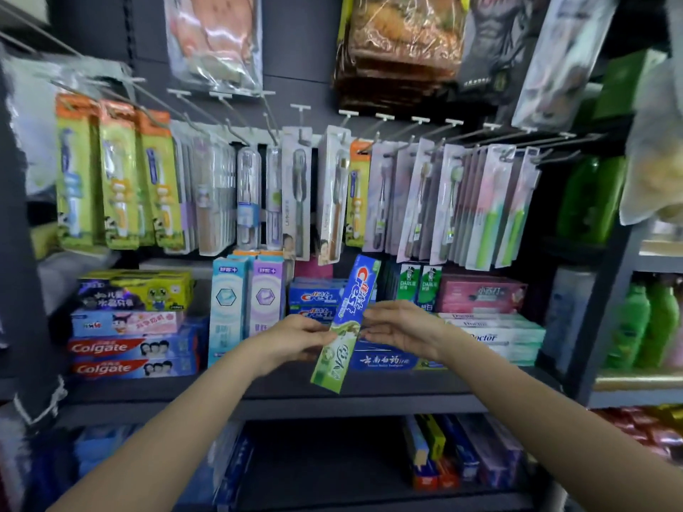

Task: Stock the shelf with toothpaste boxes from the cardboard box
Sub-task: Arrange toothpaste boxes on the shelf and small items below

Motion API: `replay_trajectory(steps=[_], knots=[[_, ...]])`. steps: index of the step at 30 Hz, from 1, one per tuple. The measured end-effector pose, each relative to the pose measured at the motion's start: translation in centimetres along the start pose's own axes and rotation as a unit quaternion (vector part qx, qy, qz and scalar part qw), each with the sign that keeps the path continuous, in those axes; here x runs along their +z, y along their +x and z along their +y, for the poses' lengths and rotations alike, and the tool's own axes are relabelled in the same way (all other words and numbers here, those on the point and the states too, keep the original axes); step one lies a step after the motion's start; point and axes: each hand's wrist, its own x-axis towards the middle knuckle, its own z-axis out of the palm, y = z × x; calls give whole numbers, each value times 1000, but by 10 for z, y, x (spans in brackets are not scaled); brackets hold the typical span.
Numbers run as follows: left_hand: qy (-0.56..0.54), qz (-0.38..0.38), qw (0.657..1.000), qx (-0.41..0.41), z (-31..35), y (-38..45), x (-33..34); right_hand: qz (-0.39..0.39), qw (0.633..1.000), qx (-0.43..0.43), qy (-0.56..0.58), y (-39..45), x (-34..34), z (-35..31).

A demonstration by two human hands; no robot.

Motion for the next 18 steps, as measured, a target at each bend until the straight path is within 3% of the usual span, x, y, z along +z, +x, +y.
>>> replay_trajectory(steps=[10, 18], knots=[[85, -24, 996, -15, 8, 30, -4, 89, 995, -42, -27, 22, -27, -32], [100, 7, 995, -6, 11, 44, -28, 58, 996, -64, 3, 40, -33, -38]])
